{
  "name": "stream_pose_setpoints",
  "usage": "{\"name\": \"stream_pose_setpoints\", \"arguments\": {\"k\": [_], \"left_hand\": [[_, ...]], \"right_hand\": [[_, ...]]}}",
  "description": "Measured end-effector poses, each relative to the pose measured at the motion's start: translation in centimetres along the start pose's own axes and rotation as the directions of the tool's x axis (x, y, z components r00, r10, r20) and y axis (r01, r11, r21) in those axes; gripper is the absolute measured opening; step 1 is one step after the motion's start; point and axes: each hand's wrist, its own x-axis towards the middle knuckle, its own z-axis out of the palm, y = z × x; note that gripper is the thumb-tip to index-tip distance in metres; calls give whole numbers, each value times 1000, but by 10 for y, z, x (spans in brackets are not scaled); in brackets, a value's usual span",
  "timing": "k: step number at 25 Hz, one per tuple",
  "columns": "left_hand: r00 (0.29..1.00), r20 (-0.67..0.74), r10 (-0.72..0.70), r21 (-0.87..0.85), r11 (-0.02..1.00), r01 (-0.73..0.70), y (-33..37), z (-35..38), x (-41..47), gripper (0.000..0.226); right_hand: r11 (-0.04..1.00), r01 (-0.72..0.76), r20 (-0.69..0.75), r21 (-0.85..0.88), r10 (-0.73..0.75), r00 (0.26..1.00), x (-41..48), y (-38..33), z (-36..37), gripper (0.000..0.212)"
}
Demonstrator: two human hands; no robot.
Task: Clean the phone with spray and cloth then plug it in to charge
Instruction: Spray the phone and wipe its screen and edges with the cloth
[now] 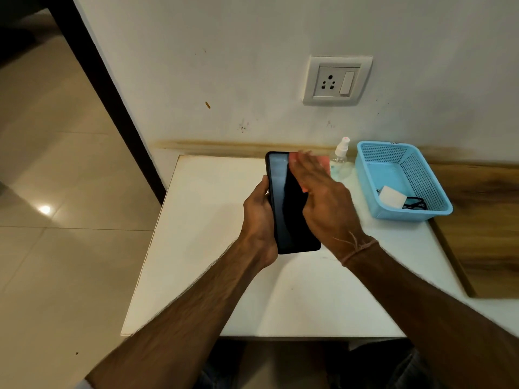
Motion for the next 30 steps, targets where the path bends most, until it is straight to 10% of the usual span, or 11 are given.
{"name": "stream_pose_setpoints", "arguments": {"k": [3, 14, 30], "left_hand": [[1000, -10, 5, 38, 999, -5, -2, 2, 0, 57], [994, 106, -37, -81, 996, 46, -2, -4, 3, 76], [997, 79, -3, -58, 998, 8, -5, 7, -6, 52]], "right_hand": [[990, -142, -27, -3, 142, 990, 7, 7, -7, 64], [965, 253, 206, -66, -235, 950, -95, -14, -5, 54], [990, -31, 116, -138, 47, 992, 9, -35, 4, 70]]}}
